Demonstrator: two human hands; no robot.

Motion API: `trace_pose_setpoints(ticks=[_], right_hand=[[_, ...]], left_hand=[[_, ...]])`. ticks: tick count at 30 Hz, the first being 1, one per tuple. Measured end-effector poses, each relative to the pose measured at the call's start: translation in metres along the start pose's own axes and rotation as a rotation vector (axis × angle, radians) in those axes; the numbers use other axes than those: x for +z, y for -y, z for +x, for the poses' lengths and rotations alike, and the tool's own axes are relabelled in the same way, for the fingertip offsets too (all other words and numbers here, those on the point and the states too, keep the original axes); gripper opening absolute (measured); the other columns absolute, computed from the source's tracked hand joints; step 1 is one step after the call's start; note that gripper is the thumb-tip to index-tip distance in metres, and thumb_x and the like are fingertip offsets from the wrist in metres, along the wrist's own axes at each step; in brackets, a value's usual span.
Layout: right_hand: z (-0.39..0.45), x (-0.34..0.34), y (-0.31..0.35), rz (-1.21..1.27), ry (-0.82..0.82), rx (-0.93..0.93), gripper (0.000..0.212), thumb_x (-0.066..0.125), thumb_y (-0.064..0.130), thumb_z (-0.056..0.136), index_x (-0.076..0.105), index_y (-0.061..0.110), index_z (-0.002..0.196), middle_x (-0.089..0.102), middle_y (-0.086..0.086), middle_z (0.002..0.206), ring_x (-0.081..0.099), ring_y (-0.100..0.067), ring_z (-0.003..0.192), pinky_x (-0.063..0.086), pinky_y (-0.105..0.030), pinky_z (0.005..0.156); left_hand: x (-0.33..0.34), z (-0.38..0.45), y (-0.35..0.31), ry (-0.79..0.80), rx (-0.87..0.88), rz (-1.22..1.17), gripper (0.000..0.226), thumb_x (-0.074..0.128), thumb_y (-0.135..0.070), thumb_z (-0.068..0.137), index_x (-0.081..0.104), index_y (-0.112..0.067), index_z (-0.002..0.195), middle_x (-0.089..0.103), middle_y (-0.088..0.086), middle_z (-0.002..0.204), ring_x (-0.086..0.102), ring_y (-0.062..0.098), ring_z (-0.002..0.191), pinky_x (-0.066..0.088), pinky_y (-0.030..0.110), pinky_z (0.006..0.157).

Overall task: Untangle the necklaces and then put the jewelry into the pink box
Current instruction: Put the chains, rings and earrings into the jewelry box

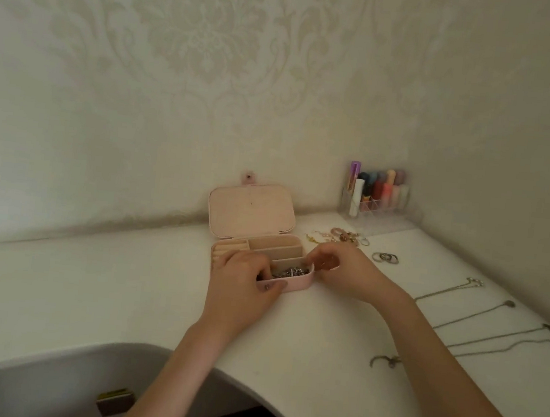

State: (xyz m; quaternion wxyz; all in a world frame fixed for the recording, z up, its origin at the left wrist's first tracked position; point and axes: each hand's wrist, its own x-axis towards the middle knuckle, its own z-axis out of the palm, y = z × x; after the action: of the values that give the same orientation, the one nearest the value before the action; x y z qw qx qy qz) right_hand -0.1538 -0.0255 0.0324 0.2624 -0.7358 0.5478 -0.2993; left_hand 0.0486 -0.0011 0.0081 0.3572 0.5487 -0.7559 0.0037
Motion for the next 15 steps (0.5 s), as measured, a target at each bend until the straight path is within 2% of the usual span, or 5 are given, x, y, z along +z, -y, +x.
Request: trace_pose_setpoints(ticks=[2,6,9,13,15], right_hand=[[-0.011,-0.001,0.002,0.001,-0.029,0.028,0.035,0.056,-0.006,0.078,0.072,0.026,0.08,0.069,0.01,0.08,0.061,0.005,0.069,0.046,-0.01,0.068],[-0.031,-0.002,0.002,-0.045,-0.115,0.055,0.041,0.053,-0.007,0.077,0.069,0.029,0.064,0.07,-0.001,0.08,0.059,-0.012,0.072,0.045,-0.02,0.068],[-0.047,-0.002,0.001,-0.017,-0.161,0.066,0.046,0.051,-0.008,0.074,0.066,0.032,0.058,0.07,-0.003,0.078,0.059,-0.016,0.071,0.047,-0.026,0.069],[-0.06,-0.004,0.001,-0.032,-0.181,0.069,0.046,0.05,-0.008,0.076,0.067,0.032,0.061,0.07,0.0,0.08,0.06,-0.015,0.073,0.047,-0.023,0.068],[-0.064,-0.008,0.001,-0.023,-0.165,0.053,0.04,0.054,-0.005,0.081,0.069,0.03,0.07,0.07,0.007,0.083,0.062,-0.009,0.077,0.047,-0.014,0.07]], left_hand=[[-0.003,-0.01,-0.009,0.006,0.004,0.007,0.036,0.073,-0.036,0.07,0.041,-0.026,0.059,0.055,-0.017,0.069,0.043,0.005,0.074,0.019,0.017,0.078],[-0.01,-0.025,-0.027,0.042,0.009,-0.064,0.032,0.074,-0.033,0.07,0.046,-0.024,0.058,0.066,-0.011,0.078,0.05,0.008,0.078,0.022,0.016,0.079],[-0.012,-0.035,-0.038,0.037,0.037,-0.071,0.029,0.074,-0.033,0.071,0.049,-0.021,0.06,0.065,-0.011,0.077,0.044,0.004,0.074,0.022,0.016,0.079],[-0.014,-0.039,-0.043,0.042,0.054,-0.067,0.026,0.073,-0.03,0.07,0.053,-0.018,0.061,0.06,-0.012,0.071,0.042,0.006,0.072,0.023,0.017,0.077],[-0.015,-0.041,-0.044,0.053,0.073,-0.091,0.019,0.071,-0.029,0.072,0.056,-0.019,0.066,0.055,-0.012,0.072,0.045,0.009,0.076,0.027,0.019,0.075]])
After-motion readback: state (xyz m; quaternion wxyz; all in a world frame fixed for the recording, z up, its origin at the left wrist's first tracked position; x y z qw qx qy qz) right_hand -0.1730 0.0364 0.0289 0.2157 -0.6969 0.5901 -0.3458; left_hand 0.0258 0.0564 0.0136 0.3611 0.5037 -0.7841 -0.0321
